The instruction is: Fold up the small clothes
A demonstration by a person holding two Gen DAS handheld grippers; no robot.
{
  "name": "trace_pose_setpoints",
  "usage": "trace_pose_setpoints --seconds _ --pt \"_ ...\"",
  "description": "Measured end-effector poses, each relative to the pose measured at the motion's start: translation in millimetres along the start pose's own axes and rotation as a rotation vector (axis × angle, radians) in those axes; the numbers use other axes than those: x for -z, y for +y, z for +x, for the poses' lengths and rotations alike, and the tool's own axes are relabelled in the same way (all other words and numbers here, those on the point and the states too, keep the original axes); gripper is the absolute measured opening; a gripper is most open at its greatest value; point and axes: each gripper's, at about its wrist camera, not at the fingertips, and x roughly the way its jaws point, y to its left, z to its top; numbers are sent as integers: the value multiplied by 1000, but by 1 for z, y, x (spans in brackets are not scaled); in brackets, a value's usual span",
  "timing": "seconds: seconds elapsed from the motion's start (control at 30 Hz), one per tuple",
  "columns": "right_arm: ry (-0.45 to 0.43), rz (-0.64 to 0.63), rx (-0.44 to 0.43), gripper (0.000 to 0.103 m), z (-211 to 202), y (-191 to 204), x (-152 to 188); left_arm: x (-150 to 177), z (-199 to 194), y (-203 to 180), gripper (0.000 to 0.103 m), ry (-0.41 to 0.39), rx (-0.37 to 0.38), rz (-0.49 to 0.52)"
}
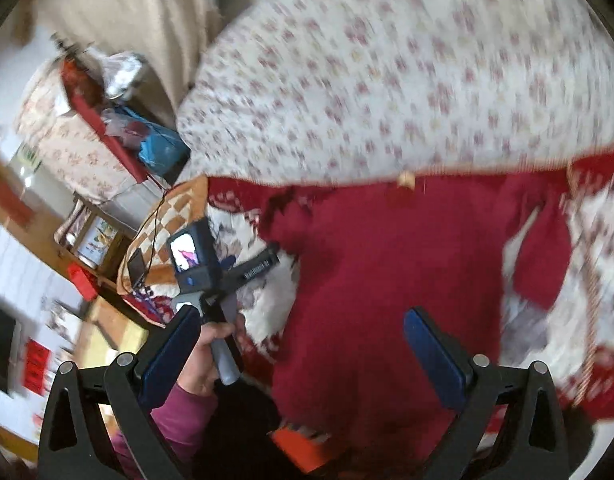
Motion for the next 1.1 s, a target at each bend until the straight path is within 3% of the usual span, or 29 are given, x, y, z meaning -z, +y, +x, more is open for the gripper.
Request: trace_pose_setpoints --seconds 0.13,0.37,0.6,0.87,1.1 --pt "-71 -99 137 103 15 -6 -1 2 -4 -7 103 -20 -6 12" --pt "-31 -141 377 103 126 -53 0 9 -1 -16 103 -47 -82 88" --pt "-27 11 356 103 195 -91 -7 12 13 -17 103 -35 -33 102" --pt "3 19 401 103 236 -96 -4 10 37 -15 103 22 -42 83" --pt "35 -8 392 103 258 -95 -5 7 46 -20 103 16 -71 92"
